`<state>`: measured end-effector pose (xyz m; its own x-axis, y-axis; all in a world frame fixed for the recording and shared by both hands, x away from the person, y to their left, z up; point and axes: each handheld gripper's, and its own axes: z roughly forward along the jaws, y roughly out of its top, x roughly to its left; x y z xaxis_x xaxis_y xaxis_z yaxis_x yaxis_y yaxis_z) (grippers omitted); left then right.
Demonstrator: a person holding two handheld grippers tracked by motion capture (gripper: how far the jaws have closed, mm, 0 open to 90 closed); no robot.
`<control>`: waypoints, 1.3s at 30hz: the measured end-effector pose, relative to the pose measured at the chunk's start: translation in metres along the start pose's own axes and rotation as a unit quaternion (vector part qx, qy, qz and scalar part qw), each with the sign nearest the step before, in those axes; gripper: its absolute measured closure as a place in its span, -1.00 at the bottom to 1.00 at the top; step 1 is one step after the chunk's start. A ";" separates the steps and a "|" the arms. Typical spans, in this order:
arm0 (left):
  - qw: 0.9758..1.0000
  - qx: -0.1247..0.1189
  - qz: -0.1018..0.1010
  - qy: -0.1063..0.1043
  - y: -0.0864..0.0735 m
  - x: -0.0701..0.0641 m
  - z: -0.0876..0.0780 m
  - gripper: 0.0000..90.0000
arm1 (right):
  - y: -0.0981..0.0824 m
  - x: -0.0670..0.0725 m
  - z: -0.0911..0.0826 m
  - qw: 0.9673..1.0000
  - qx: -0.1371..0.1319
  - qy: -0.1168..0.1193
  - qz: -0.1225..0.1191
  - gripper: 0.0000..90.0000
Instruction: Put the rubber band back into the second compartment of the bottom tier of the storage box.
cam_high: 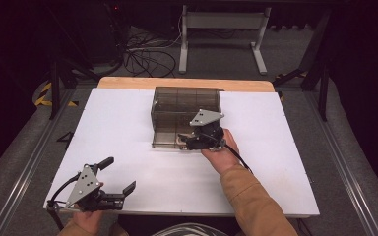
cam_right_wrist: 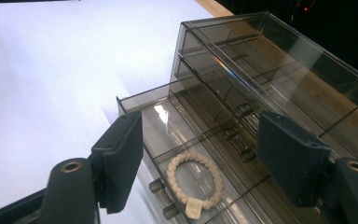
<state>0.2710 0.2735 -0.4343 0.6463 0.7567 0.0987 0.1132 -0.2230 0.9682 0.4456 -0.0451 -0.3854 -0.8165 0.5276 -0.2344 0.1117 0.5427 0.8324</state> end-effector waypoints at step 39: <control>1.000 -0.001 -0.002 0.008 0.000 0.001 0.001 -0.96 | -0.012 0.007 -0.091 0.995 -0.093 0.000 0.035 -0.99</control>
<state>0.2724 0.2741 -0.4345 0.6343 0.7669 0.0982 0.1144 -0.2187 0.9691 0.3870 -0.1075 -0.3518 -0.8104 0.5597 -0.1733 0.0614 0.3753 0.9249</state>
